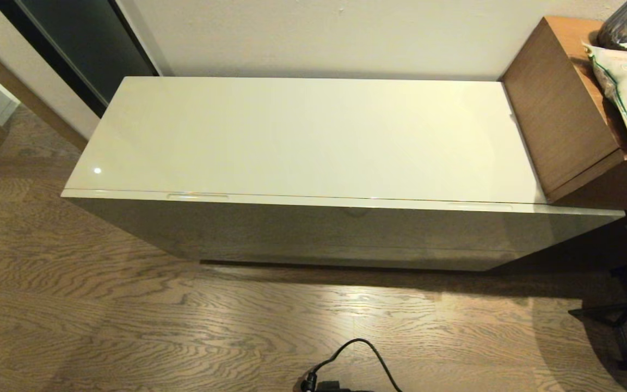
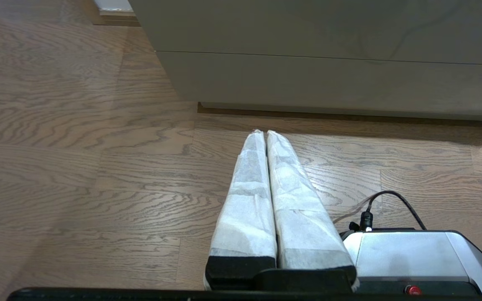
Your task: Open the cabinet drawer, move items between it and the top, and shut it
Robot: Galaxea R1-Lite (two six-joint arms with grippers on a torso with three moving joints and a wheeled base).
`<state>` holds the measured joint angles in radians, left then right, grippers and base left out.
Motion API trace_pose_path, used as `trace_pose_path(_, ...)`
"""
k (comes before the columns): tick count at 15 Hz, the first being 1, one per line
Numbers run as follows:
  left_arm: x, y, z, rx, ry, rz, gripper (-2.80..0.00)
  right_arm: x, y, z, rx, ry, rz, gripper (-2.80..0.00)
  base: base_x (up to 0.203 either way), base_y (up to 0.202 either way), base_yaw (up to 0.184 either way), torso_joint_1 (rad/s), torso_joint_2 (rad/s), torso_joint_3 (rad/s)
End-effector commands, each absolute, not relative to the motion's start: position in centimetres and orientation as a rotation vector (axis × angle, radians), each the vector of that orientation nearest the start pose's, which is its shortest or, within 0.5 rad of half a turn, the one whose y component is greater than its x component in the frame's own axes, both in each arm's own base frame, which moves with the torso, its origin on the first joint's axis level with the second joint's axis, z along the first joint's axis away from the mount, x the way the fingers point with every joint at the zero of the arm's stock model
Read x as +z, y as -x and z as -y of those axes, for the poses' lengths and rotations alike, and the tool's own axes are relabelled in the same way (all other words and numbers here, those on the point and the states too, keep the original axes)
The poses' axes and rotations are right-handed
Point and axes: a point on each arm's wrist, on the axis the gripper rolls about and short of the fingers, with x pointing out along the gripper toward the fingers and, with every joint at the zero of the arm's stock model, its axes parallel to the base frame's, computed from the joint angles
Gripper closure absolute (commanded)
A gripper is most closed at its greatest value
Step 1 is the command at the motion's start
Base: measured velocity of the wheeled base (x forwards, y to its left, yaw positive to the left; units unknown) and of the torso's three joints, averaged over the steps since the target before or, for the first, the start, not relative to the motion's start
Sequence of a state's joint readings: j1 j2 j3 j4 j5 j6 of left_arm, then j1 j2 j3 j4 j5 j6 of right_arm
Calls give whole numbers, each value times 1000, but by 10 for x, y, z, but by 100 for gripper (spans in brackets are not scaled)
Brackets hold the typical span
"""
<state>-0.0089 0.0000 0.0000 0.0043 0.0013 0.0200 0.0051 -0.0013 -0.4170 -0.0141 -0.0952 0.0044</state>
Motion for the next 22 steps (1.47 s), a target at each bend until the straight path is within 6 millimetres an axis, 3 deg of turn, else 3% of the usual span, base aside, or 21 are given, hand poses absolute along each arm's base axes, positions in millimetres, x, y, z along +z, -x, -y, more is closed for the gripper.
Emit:
trace_pose_path(1,75,23,0,-8,-20,-5,0,167,61,2,-85,-21,477,0,0,0,0,0,0,0)
trace_pose_path(4,75,23,0,-8,-20,-5,0,125,35,2,-81,53,440,0,0,0,0,0,0,0)
trace_pose_path(10,75,23,0,-8,-20,-5,0,89,24,2,-92,86,130,0,0,0,0,0,0,0)
trace_pose_path(13,75,23,0,-8,-20,-5,0,83,23,0,-6,120,72,0,0,0,0,0,0,0)
trace_pose_path(22,75,23,0,-8,-20,-5,0,83,23,0,4,107,69,0,0,0,0,0,0,0)
